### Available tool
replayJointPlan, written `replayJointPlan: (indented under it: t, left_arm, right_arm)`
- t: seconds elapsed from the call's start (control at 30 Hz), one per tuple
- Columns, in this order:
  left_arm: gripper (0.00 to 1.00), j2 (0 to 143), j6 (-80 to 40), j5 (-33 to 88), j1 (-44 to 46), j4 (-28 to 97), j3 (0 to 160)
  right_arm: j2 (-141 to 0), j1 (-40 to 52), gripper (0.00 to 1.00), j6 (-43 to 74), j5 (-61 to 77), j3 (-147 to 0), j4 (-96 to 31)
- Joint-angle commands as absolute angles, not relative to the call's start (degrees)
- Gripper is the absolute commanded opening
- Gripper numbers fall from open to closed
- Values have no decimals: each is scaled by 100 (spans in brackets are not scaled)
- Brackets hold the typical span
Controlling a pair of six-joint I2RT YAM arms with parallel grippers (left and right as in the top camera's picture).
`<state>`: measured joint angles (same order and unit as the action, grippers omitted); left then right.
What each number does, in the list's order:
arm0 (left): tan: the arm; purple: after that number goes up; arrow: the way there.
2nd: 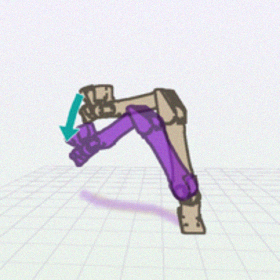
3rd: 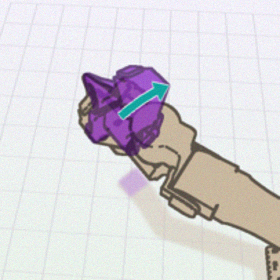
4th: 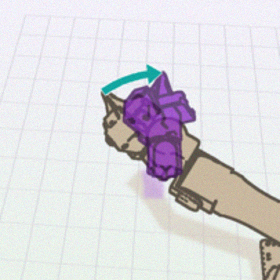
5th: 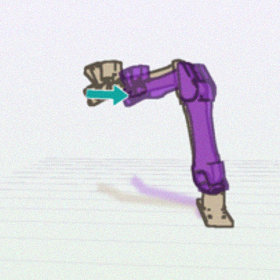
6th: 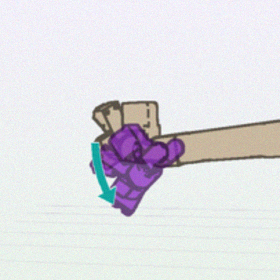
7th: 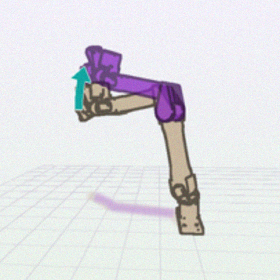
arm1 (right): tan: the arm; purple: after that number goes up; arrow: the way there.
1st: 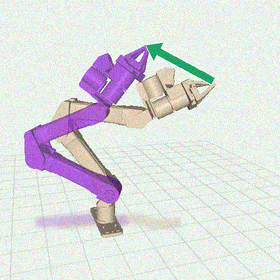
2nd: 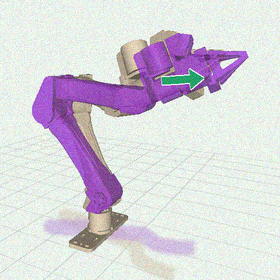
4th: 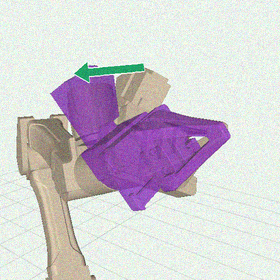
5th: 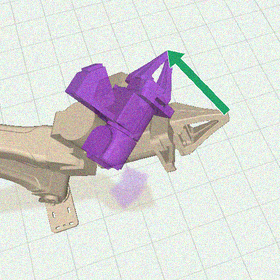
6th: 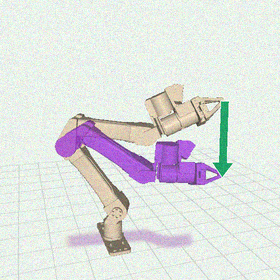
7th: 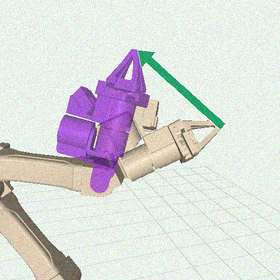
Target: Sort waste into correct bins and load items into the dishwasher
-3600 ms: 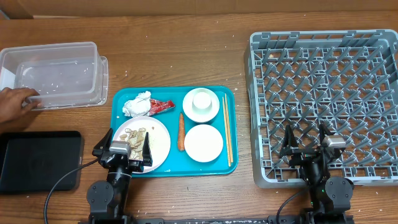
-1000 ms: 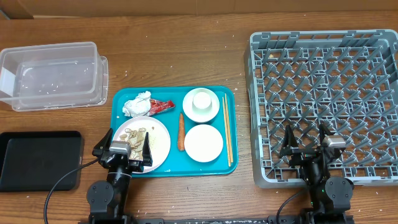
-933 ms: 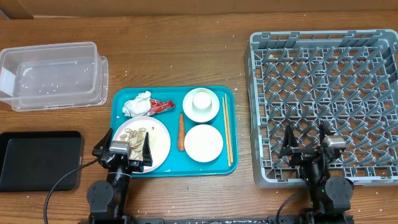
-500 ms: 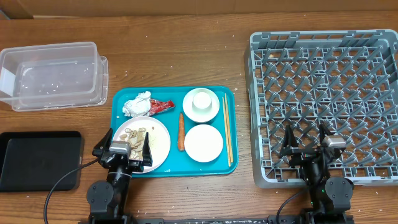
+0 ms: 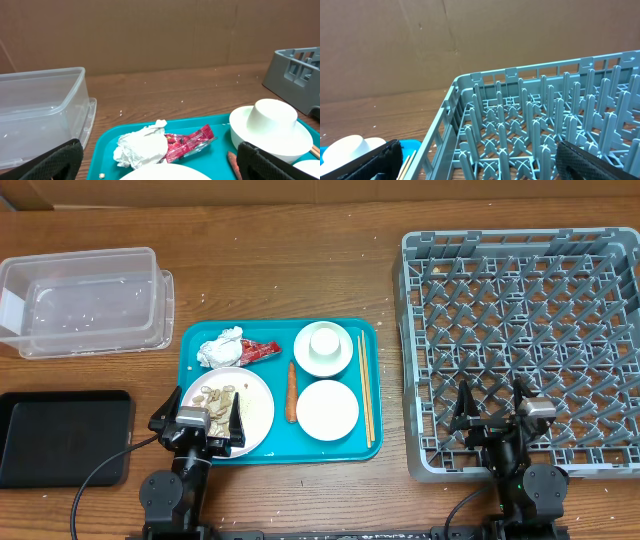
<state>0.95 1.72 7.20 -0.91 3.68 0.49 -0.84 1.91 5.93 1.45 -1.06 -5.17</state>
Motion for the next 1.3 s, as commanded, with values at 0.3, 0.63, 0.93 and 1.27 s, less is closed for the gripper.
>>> replayJointPlan:
  t: [0.3, 0.63, 0.93, 1.27]
  left_arm:
    - [100, 21, 281, 644, -152, 384, 27]
    - [100, 21, 281, 642, -152, 384, 27]
    - [100, 21, 281, 644, -152, 384, 27]
    - [100, 21, 167, 770, -150, 244, 27]
  right_arm:
    - [-16, 187, 100, 554, 113, -47, -482]
    - [-16, 187, 100, 554, 113, -47, -482]
    - [-16, 187, 100, 554, 113, -47, -482]
    - [-16, 187, 100, 554, 113, -47, -482]
